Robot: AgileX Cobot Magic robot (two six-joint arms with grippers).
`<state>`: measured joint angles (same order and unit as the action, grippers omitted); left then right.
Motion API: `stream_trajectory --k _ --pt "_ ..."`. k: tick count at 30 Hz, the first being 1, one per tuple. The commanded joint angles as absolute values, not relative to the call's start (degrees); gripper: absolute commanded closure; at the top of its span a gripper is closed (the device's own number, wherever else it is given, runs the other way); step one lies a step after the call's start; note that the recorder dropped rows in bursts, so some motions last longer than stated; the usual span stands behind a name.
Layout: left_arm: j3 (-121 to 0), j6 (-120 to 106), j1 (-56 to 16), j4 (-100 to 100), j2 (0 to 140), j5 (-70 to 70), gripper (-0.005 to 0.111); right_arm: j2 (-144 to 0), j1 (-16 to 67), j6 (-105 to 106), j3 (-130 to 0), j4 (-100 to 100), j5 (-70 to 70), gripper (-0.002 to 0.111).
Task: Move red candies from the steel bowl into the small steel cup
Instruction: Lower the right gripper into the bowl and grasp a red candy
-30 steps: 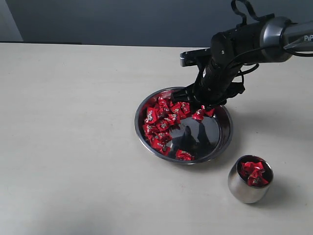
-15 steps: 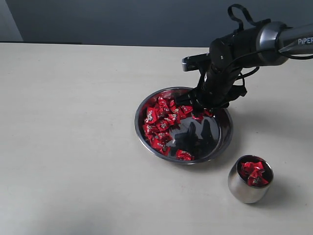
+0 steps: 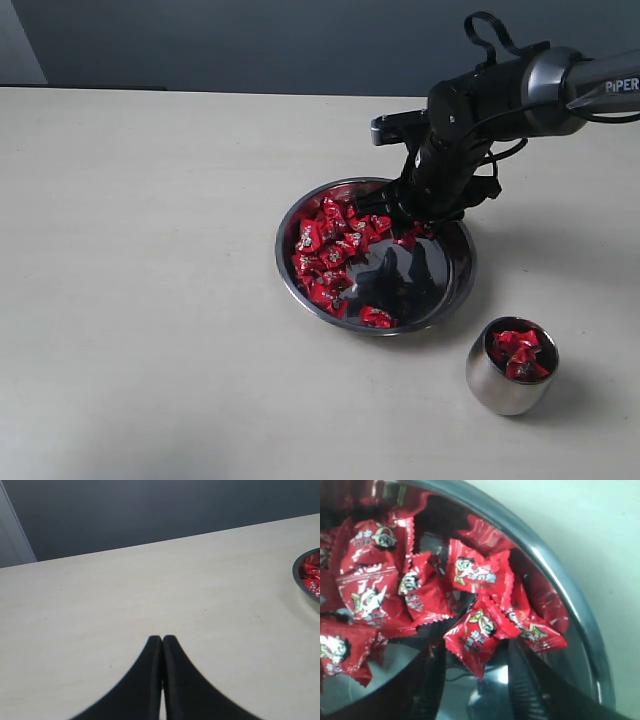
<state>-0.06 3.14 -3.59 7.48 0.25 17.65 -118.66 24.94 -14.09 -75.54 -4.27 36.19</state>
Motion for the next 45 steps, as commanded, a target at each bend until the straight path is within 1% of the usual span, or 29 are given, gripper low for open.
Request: stream_trajectory --k 1,2,45 --pt "0.0 3.46 -4.06 7.59 0.0 17.27 0.106 -118.6 24.69 -14.15 -75.82 -4.41 36.06 0.079" --pt "0.0 3.46 -4.06 7.59 0.0 17.27 0.106 -118.6 24.69 -14.15 -75.82 -4.41 36.06 0.081" --pt "0.0 3.46 -4.06 7.59 0.0 17.27 0.106 -118.6 24.69 -11.8 -75.82 -2.16 37.65 0.081"
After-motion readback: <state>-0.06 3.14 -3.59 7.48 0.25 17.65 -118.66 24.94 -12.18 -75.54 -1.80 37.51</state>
